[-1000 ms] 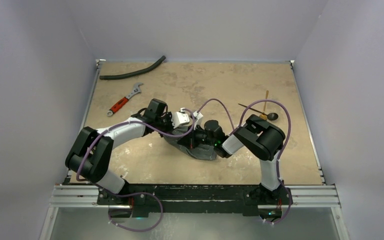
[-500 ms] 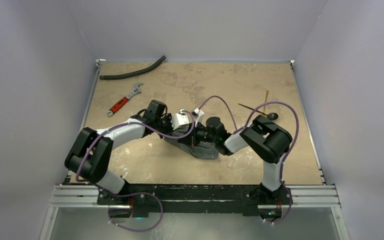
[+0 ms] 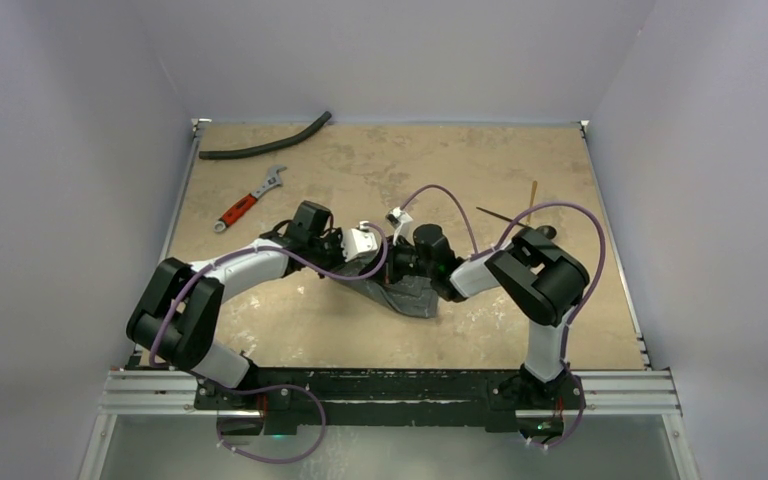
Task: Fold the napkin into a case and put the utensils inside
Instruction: Grasp the top corner of the smaller rectangle folded napkin from the folded napkin.
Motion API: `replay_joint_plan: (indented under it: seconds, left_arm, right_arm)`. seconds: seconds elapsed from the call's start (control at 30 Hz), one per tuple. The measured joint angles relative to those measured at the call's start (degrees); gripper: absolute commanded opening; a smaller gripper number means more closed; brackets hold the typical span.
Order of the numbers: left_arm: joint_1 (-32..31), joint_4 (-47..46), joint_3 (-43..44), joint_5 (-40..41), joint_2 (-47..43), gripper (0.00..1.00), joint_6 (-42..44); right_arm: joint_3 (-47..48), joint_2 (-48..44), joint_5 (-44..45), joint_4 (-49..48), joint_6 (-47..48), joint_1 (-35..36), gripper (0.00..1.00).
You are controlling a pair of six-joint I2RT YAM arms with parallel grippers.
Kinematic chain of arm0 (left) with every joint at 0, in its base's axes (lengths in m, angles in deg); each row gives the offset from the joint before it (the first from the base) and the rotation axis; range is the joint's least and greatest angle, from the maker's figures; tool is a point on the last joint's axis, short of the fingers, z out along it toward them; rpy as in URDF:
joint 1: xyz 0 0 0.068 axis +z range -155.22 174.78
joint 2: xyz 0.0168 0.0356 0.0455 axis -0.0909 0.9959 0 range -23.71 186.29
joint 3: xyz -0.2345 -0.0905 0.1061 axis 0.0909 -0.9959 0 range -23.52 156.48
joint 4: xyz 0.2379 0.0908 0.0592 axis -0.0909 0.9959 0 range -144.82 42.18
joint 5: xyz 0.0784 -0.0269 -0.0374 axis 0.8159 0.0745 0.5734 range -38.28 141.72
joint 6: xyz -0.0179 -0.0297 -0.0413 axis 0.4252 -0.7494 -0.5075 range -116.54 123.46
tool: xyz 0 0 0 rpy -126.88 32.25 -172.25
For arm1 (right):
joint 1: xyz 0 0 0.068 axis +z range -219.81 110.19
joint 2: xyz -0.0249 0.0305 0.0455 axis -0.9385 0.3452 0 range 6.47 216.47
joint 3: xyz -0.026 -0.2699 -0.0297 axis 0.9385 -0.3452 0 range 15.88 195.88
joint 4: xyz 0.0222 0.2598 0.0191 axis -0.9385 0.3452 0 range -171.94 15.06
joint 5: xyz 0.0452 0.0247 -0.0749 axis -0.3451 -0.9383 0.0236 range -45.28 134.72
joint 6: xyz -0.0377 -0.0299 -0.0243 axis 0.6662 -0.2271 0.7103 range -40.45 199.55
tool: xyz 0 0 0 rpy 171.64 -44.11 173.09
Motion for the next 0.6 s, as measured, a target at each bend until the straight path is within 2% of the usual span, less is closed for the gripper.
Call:
replay_joint_plan:
  seconds: [0.33, 0.43, 0.6]
  left_arm:
    - [0.0, -0.2, -0.9, -0.2, -0.5, 0.0, 0.9]
    - [0.0, -0.6, -0.9, -0.2, -0.5, 0.09, 0.6]
    - [0.0, -0.9, -0.9, -0.1, -0.5, 0.17, -0.9]
  right_arm:
    - [6.0, 2.7, 2.0, 8.5, 1.2, -0.6, 0.0]
    - [6.6, 3.1, 2.6, 10.6, 1.6, -0.6, 0.0]
    - [7.1, 3.3, 2.7, 11.5, 2.0, -0.6, 0.0]
